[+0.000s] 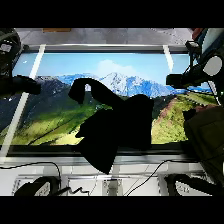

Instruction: Fold the clothes and pants, and hang the long-sleeved shirts on hangers.

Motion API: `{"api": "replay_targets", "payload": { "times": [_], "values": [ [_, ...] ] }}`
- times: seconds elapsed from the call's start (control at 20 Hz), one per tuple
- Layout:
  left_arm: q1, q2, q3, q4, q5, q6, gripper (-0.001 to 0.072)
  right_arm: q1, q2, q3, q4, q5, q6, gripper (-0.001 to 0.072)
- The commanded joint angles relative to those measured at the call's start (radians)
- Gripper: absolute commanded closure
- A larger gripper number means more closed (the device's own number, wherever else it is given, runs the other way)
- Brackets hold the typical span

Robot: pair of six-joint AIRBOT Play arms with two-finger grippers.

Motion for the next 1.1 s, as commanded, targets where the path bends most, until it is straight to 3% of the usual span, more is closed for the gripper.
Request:
{"api": "replay_targets", "payload": {
  "times": [0.0, 0.2, 0.45, 0.75, 0.8, 0.9, 0.95, 1.05],
  "values": [
    [0.000, 0.000, 0.000, -0.105, 0.002, -0.004, 0.0697, 0.001, -0.001, 0.000, 0.000, 0.000, 0.000, 0.0697],
    [0.000, 0.000, 0.000, -0.203, -0.061, -0.052, 0.0697, 0.001, -0.001, 0.000, 0.000, 0.000, 0.000, 0.0697],
    [0.000, 0.027, -0.015, -0.202, -0.212, -0.107, 0.0698, 0.001, -0.001, 0.000, 0.000, 0.000, 0.000, 0.0697],
    [0.000, 0.341, -0.366, -0.242, -0.227, -0.137, 0.0697, 0.001, -0.001, 0.000, 0.003, 0.000, 0.000, 0.0698],
    [0.000, 0.402, -0.446, -0.267, -0.227, -0.137, 0.0641, 0.001, -0.001, 0.000, 0.003, -0.001, 0.000, 0.0698],
    [0.000, 0.486, -0.570, -0.319, -0.226, -0.137, 0.0186, 0.001, -0.001, 0.003, 0.003, -0.009, 0.000, 0.0697],
    [0.000, 0.512, -0.616, -0.346, -0.227, -0.137, 0.0132, 0.000, -0.001, 0.003, 0.001, -0.022, 0.000, 0.0697],
    [0.000, 0.532, -0.678, -0.424, -0.242, -0.137, 0.0133, 0.001, -0.001, 0.003, 0.000, 0.010, -0.026, 0.0697]
  ]
}}
